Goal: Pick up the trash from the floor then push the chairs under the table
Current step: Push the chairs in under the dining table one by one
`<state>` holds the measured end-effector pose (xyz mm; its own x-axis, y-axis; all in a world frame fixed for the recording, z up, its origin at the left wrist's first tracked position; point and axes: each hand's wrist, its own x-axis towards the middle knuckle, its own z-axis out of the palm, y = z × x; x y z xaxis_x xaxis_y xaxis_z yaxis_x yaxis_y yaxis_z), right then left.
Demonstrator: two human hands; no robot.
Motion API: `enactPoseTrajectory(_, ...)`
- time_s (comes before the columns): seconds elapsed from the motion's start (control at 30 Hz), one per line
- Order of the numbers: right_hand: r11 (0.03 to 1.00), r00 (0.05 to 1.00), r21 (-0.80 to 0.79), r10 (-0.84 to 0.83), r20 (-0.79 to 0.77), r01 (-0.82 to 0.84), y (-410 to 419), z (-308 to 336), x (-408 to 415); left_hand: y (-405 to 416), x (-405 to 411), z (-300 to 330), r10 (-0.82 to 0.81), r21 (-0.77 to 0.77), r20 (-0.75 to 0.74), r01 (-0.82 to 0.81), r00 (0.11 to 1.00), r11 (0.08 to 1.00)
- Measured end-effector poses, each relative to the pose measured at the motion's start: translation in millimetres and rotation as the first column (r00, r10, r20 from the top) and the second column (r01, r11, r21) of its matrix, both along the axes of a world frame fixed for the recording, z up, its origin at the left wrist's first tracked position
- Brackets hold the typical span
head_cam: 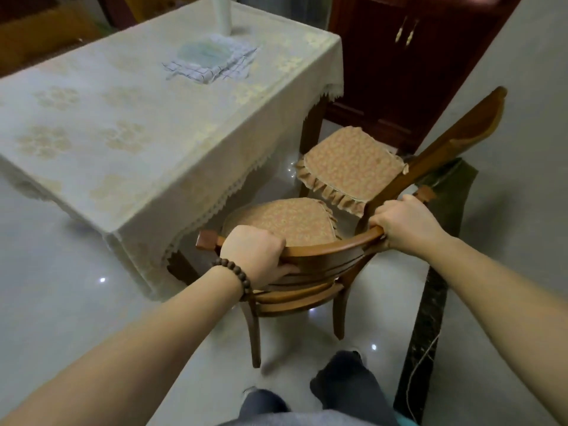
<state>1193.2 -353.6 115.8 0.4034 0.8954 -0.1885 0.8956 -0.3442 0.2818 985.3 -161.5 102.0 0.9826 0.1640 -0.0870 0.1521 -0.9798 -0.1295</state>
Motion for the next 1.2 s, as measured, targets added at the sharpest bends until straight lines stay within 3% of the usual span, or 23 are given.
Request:
enactPoseTrajectory(0.27, 0.970, 0.970, 0.047, 0.242, -0.026, -0.240, 14, -2, 109, -32, 70, -1, 0.247, 0.043, 0.011, -0.247, 0.969, 0.968)
enactPoseTrajectory(0.47, 0.854, 0.851, 0.112, 0.518, -0.085, -0.508, 24, -11, 153, -51, 89, 1, 0.440, 0.053, 0.016, -0.440, 0.898, 0.896)
enactPoseTrajectory(0.73, 0.793, 0.776, 0.111, 0.609, -0.163, -0.599, -4, -23, 172, -104, 101, -10, 0.539, 0.008, -0.014, -0.539, 0.842, 0.842)
enactPoseTrajectory(1.03, 0.684, 0.685, 0.156, 0.726, -0.057, -0.713, -49, -57, 195, -168, 114, -34, 0.614, -0.021, -0.048, -0.616, 0.787, 0.788)
enactPoseTrajectory(1.2, 0.613, 0.616, 0.171, 0.787, -0.045, -0.771, -52, -70, 247, -207, 160, -51, 0.714, -0.075, -0.015, -0.713, 0.700, 0.697)
